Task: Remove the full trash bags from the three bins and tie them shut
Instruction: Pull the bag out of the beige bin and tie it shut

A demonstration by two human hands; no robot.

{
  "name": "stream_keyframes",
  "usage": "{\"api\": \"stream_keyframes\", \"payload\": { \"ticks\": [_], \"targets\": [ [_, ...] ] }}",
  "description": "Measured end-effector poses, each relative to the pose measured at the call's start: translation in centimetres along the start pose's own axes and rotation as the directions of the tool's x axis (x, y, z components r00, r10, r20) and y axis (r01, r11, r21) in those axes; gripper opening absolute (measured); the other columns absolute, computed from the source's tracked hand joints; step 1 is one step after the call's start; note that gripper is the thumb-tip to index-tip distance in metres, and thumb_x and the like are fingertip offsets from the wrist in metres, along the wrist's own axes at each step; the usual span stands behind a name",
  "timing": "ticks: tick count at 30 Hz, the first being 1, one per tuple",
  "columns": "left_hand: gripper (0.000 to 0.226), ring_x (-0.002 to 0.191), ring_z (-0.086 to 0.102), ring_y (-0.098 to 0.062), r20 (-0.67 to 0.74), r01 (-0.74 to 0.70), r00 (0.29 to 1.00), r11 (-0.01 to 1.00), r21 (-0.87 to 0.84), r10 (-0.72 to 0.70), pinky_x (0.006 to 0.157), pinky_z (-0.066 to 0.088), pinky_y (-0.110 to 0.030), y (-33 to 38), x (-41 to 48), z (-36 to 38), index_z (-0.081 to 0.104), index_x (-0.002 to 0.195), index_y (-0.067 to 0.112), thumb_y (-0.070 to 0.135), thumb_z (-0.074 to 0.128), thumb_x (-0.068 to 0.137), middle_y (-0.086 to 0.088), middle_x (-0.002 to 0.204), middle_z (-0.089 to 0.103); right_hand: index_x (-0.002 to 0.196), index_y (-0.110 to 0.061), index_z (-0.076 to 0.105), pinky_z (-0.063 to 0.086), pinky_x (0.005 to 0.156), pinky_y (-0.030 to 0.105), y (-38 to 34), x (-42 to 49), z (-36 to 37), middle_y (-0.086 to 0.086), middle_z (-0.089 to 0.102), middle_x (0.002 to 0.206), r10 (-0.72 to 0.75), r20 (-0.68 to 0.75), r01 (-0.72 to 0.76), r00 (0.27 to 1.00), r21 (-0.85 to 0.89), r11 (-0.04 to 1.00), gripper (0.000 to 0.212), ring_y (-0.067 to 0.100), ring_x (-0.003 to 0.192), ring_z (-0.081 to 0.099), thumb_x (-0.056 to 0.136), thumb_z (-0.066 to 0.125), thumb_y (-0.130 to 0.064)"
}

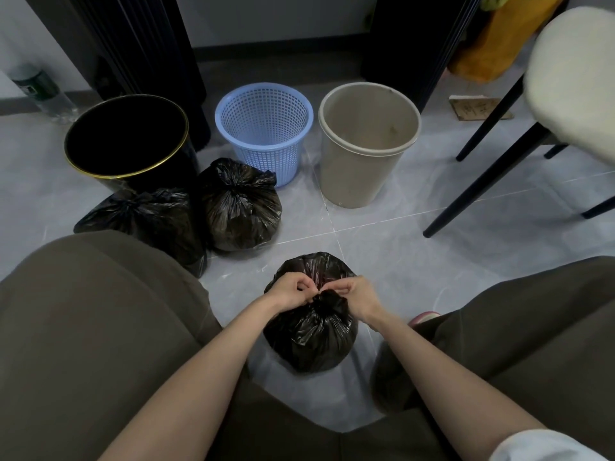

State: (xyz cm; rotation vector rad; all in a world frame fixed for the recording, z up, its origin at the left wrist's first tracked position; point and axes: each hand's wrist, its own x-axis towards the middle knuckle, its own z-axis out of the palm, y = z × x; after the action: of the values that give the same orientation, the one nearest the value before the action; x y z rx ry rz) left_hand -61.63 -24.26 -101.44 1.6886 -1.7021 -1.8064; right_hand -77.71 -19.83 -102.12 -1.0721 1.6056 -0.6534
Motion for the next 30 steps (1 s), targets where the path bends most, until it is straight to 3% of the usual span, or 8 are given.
{"api": "stream_keyframes", "payload": {
  "ticks": [5, 8, 14, 18, 22, 24, 26, 30],
  "targets": [
    [0.022, 0.062, 0.057, -0.009, -0.029, 0.047, 0.998, 0.995, -0.094, -0.049, 0.061, 0.051, -0.017, -0.6, 0.1, 0.3, 0.055, 0.071, 0.015, 0.001, 0.061, 0.087, -0.003, 0.068, 0.055, 0.091, -0.003, 0.075, 0.053, 0.081, 0.022, 0.4, -0.1, 0.8, 0.008, 0.073, 0.089, -0.026, -0.058, 0.026, 0.998, -0.003, 1.000, 0.016, 0.012, 0.081, 0.065, 0.075, 0.077, -0.003],
    [0.018, 0.062, 0.057, -0.008, -0.024, 0.083, 0.996, 0.987, -0.140, -0.087, 0.060, 0.054, -0.016, -0.7, 0.0, 0.2, 0.057, 0.075, 0.014, 0.000, 0.065, 0.084, 0.000, 0.063, 0.052, 0.088, -0.008, 0.075, 0.053, 0.079, 0.030, 0.0, 0.1, 0.7, 0.009, 0.074, 0.088, 0.061, -0.111, -0.055, 0.992, 0.060, 0.997, 0.017, 0.012, 0.078, 0.064, 0.072, 0.081, -0.011],
    [0.025, 0.063, 0.052, -0.006, -0.112, 0.051, 0.992, 0.999, 0.004, -0.050, 0.073, 0.045, -0.019, -0.7, 0.4, 0.6, 0.063, 0.070, 0.026, 0.002, 0.063, 0.078, 0.004, 0.063, 0.054, 0.093, -0.003, 0.071, 0.053, 0.078, 0.028, -0.4, 0.0, 0.6, 0.007, 0.070, 0.087, 0.169, -0.102, -0.145, 0.980, 0.210, 0.967, 0.019, 0.017, 0.082, 0.064, 0.076, 0.076, -0.006],
    [0.029, 0.072, 0.058, -0.006, -0.150, 0.059, 0.988, 0.993, 0.107, -0.042, 0.070, 0.042, -0.013, -0.2, 0.4, 0.9, 0.061, 0.067, 0.028, 0.001, 0.056, 0.076, 0.013, 0.067, 0.058, 0.093, -0.003, 0.071, 0.053, 0.078, 0.026, -0.2, 0.3, 0.7, 0.009, 0.071, 0.089, 0.281, -0.137, -0.245, 0.950, 0.232, 0.941, 0.015, 0.019, 0.083, 0.066, 0.080, 0.073, -0.011],
    [0.031, 0.068, 0.058, -0.007, -0.109, 0.046, 0.994, 0.975, 0.216, -0.023, 0.069, 0.045, -0.018, 0.0, 0.2, 0.9, 0.060, 0.066, 0.028, 0.000, 0.049, 0.073, 0.008, 0.066, 0.062, 0.076, -0.012, 0.071, 0.054, 0.085, 0.035, 0.6, 0.7, 1.0, 0.008, 0.071, 0.085, 0.360, -0.213, -0.314, 0.908, 0.223, 0.923, 0.006, 0.020, 0.083, 0.067, 0.078, 0.075, -0.016],
    [0.031, 0.065, 0.056, -0.008, -0.099, 0.031, 0.995, 0.963, 0.267, -0.004, 0.066, 0.045, -0.019, -0.1, 0.0, 0.8, 0.059, 0.066, 0.028, -0.001, 0.048, 0.073, 0.006, 0.068, 0.063, 0.070, -0.015, 0.067, 0.055, 0.084, 0.038, 1.0, 0.8, 1.0, 0.009, 0.071, 0.083, 0.399, -0.251, -0.339, 0.882, 0.248, 0.907, 0.011, 0.022, 0.080, 0.066, 0.076, 0.076, -0.015],
    [0.030, 0.068, 0.057, -0.010, -0.093, 0.018, 0.996, 0.947, 0.319, 0.013, 0.067, 0.046, -0.020, 0.1, -0.2, 0.6, 0.056, 0.064, 0.026, -0.002, 0.048, 0.071, 0.007, 0.067, 0.061, 0.067, -0.014, 0.065, 0.058, 0.080, 0.039, 1.0, 0.9, 0.9, 0.012, 0.071, 0.083, 0.436, -0.273, -0.358, 0.858, 0.290, 0.887, 0.014, 0.024, 0.076, 0.067, 0.076, 0.077, -0.013],
    [0.029, 0.071, 0.056, -0.015, -0.120, -0.024, 0.990, 0.919, 0.393, 0.078, 0.069, 0.047, -0.027, 0.1, -0.6, 0.4, 0.050, 0.062, 0.025, -0.004, 0.049, 0.068, 0.008, 0.067, 0.056, 0.070, -0.007, 0.061, 0.054, 0.051, 0.016, 0.8, 0.7, 0.8, 0.007, 0.064, 0.071, 0.492, -0.241, -0.335, 0.836, 0.486, 0.807, 0.015, 0.015, 0.059, 0.059, 0.081, 0.071, -0.004]
  ]
}}
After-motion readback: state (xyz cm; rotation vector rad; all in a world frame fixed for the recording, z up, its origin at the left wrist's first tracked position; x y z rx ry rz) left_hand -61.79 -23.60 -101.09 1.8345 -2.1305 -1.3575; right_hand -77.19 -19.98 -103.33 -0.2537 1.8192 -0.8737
